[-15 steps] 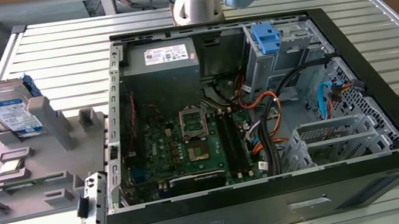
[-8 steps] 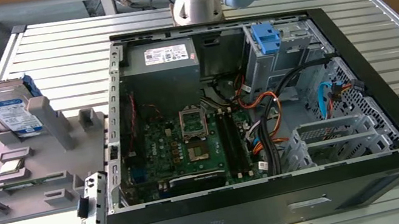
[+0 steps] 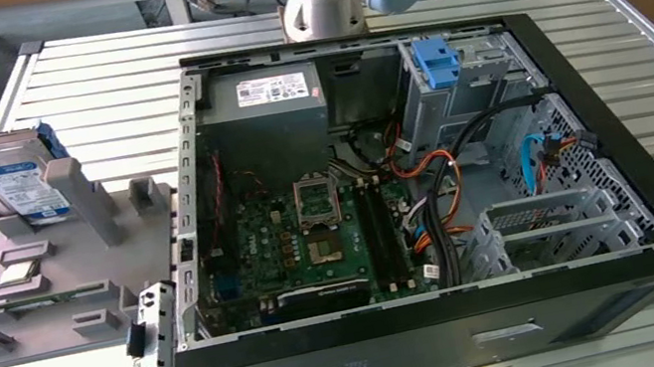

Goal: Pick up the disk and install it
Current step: 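Reach for the disk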

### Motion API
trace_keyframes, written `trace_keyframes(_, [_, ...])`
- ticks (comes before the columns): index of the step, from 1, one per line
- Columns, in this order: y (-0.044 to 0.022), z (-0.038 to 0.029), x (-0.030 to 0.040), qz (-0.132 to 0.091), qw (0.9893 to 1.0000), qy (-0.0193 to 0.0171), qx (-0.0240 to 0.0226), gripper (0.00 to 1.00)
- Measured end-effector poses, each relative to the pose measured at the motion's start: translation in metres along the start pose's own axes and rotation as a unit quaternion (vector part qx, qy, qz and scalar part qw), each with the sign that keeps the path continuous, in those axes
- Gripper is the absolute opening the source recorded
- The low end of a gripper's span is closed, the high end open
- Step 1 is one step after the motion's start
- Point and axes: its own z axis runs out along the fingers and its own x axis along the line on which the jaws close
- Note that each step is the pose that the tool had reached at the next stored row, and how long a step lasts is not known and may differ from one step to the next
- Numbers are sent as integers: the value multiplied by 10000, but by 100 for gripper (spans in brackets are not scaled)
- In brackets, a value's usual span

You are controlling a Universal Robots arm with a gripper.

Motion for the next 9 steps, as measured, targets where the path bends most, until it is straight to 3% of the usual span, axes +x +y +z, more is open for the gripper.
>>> trace_keyframes(5, [-2,37,0,41,10000,-3,20,11])
trace_keyframes(8, [-4,48,0,41,9999,-7,121,11])
trace_keyframes(9, [-5,53,0,41,9999,-7,131,11])
